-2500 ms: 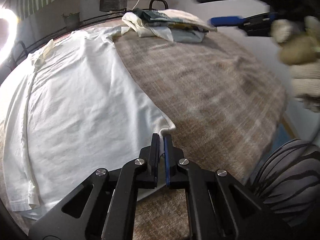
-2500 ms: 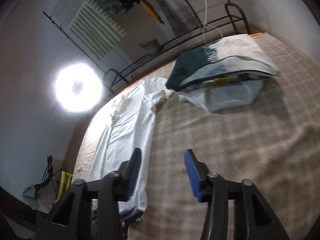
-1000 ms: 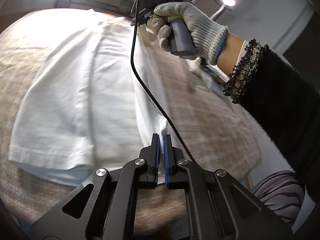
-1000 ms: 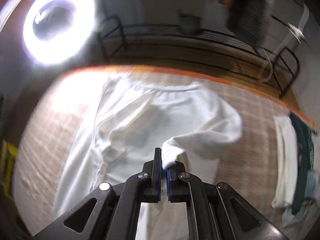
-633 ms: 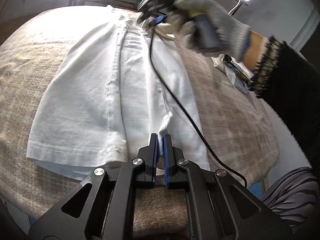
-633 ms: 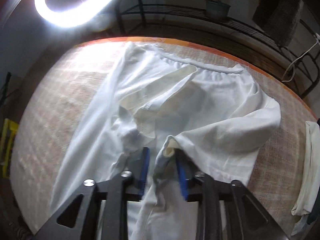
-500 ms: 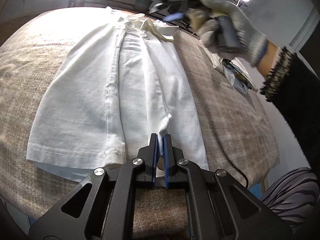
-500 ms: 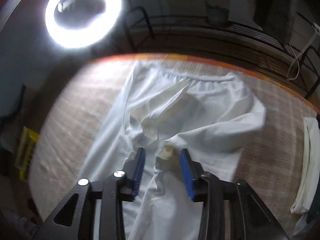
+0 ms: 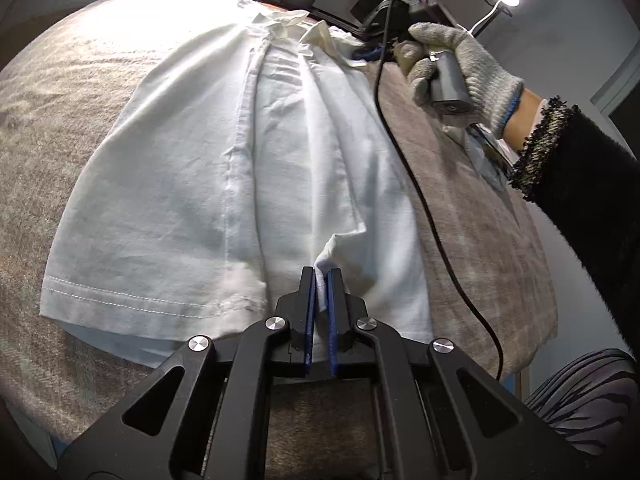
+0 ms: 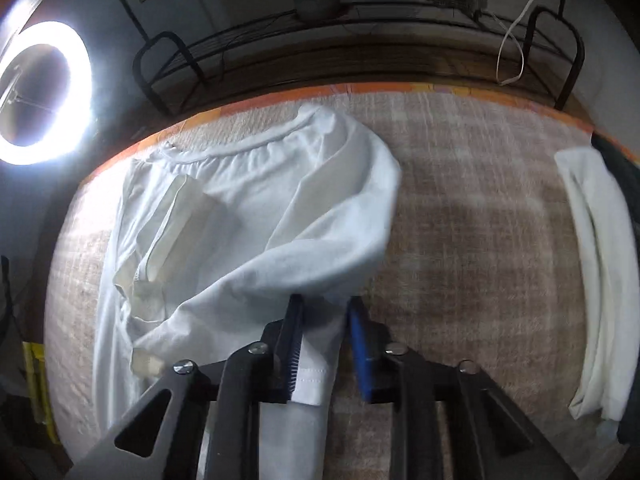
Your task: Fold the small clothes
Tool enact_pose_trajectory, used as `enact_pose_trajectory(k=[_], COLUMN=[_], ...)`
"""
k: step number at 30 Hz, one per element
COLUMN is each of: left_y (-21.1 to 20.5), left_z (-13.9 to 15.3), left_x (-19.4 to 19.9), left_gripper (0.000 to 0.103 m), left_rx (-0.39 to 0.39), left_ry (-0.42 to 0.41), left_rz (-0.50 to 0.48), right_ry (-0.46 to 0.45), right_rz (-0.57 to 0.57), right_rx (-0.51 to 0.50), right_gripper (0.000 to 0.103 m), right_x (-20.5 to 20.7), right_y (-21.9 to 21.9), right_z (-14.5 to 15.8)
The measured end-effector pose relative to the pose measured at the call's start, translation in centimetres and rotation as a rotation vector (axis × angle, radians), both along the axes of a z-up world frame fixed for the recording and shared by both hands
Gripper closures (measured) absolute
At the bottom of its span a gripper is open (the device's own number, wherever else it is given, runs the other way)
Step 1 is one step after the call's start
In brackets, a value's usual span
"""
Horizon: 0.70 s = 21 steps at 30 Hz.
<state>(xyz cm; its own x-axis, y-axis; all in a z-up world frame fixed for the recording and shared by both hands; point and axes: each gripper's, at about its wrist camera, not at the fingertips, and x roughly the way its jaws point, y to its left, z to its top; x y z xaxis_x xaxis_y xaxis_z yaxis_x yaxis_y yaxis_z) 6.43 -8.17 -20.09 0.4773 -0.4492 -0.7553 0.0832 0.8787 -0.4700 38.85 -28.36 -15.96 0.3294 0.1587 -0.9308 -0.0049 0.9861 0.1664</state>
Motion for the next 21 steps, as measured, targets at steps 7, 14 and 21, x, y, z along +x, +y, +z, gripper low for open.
enact_pose_trajectory(k=[7,14,21], left_y=[0.2,0.2,0.0], left_z=[-0.2,-0.3,-0.4], left_x=[0.1,0.3,0.3], left_gripper=[0.101,0.101,0.101], left_rx=[-0.003,0.000,0.010], left_ry=[-0.002,-0.005,-0.011], left_rz=[-0.004,-0.007,-0.013], right_ry=[-0.088,-0.121,-0.064], right_rz=[0.019,0.011,0.066], right_rx=[0.011,0.156,0.142], right_gripper=[0.103,0.103,0.103], right_x=[0.5,4.5,8.1], right_y=[-0.5,2.5,9.7], right_z=[4.4,6.9,2.6])
